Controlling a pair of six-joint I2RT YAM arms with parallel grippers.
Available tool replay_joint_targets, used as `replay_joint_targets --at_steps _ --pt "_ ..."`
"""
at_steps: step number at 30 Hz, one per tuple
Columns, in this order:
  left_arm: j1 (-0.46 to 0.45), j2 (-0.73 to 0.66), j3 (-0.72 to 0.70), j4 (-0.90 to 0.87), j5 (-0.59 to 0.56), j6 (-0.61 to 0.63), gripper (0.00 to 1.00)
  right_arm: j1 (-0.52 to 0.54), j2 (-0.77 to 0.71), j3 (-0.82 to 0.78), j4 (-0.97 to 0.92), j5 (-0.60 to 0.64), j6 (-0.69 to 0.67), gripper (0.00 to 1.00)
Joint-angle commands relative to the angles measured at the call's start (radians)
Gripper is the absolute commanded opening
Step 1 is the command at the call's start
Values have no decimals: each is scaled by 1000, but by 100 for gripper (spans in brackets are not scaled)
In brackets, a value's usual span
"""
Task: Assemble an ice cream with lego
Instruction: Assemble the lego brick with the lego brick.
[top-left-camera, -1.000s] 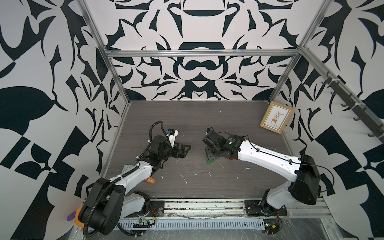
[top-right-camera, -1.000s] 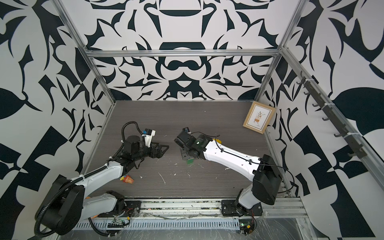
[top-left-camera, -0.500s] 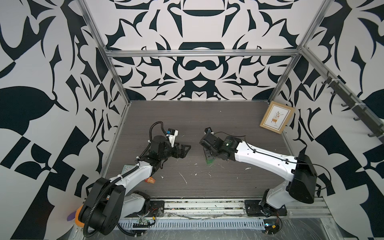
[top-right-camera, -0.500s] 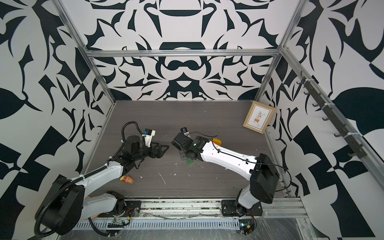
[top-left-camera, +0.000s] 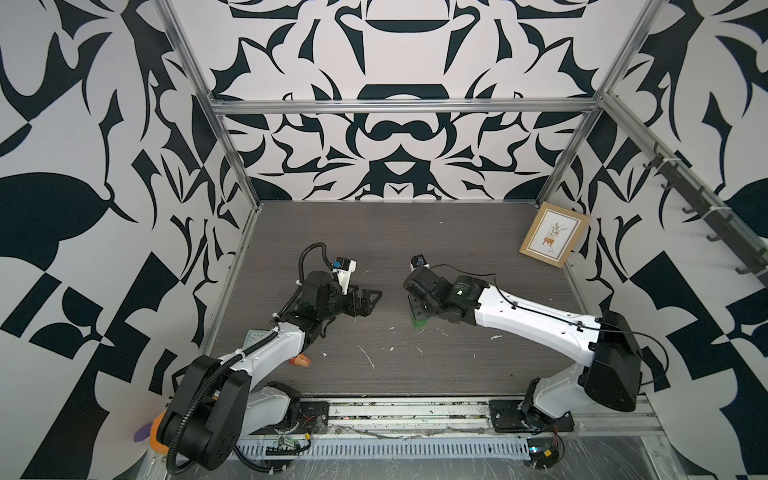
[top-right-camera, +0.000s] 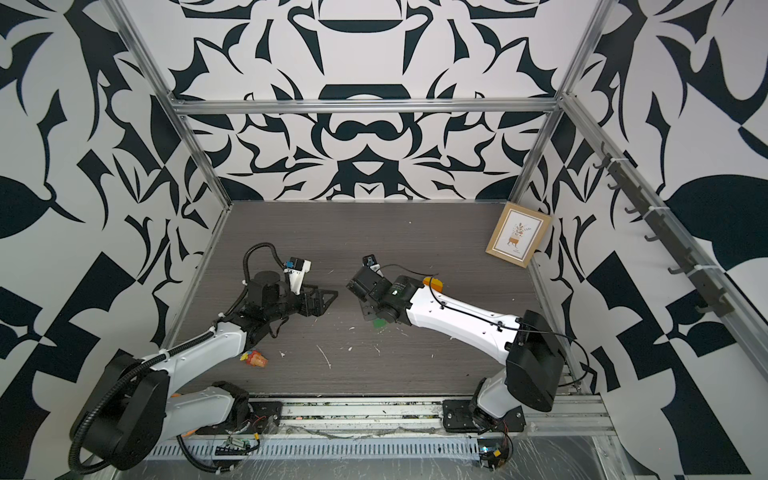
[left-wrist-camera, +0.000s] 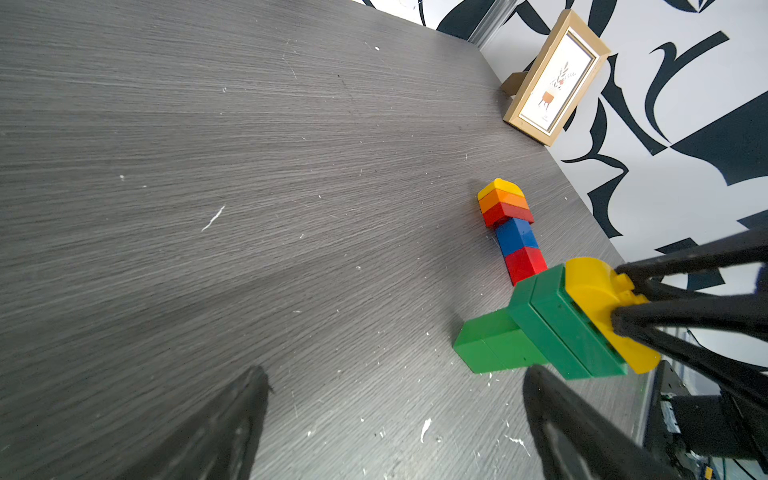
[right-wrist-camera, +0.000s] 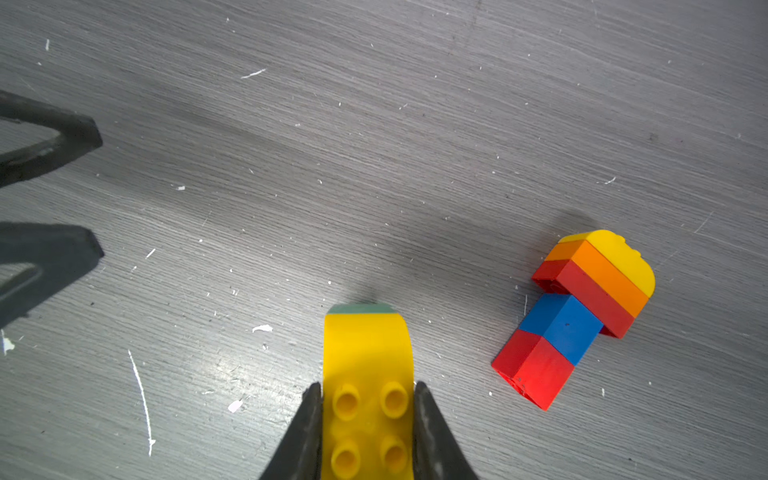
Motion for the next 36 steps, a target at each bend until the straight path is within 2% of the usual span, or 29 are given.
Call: replay_joint_targets --at_steps 1,16,30,36 --pt "-2 -3 -6 -9 8 2 99 -1 39 8 -88 -44 -6 8" --pt "-2 -13 -6 -13 8 2 99 -2 66 126 -105 0 -40 9" --pt "-2 -10 -6 -14 8 4 99 0 40 63 -93 -8 -25 9" --pt "-2 -11 -7 -15 6 4 99 12 57 15 -154 46 -27 7"
